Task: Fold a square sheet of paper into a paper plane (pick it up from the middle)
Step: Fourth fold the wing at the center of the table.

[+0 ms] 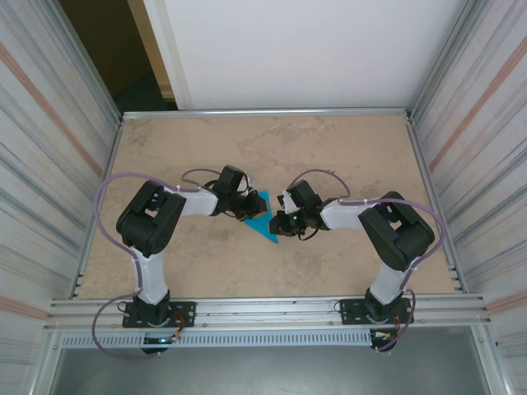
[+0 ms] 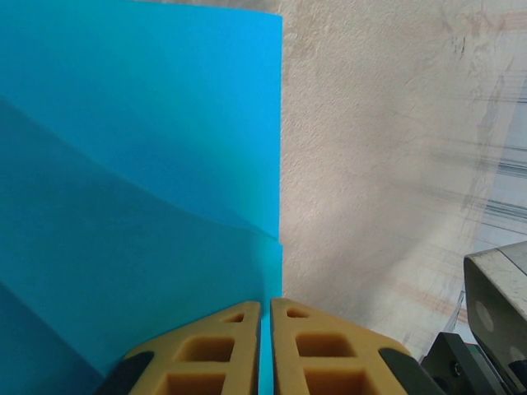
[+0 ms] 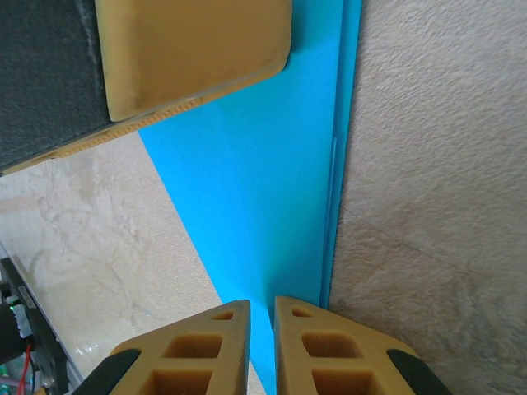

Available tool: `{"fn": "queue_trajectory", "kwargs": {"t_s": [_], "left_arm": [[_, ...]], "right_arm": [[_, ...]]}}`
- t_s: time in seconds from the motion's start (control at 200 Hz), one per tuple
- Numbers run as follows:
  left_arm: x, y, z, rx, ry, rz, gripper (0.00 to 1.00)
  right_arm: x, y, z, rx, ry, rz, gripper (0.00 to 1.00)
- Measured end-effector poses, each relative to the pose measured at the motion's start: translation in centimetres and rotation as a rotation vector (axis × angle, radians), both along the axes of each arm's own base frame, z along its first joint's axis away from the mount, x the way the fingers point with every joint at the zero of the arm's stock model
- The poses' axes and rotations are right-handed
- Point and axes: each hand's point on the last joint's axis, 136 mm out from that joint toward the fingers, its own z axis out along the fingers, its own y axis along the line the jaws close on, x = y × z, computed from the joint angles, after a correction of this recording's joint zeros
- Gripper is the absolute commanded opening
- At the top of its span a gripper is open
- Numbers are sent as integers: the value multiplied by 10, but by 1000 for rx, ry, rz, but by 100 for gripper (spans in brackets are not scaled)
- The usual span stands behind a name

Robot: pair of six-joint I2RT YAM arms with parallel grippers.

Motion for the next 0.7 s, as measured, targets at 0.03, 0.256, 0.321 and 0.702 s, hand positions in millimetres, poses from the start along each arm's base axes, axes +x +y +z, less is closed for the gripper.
{"fn": "queue_trajectory", "kwargs": {"t_s": [0.03,0.256,0.321,0.702], "left_arm": [[0,0,0,1,1,0,11],[0,0,-4,5,7,-1,11],[0,0,-4,6,6,-2,11],[0,0,-4,5,4,-5,11]], "right_arm": [[0,0,0,0,0,0,15],[1,-1,4,6,8,-18,20],[4,-3,15,16,-5,-38,22],[33,-19,79,66,-167,-173,17]]}}
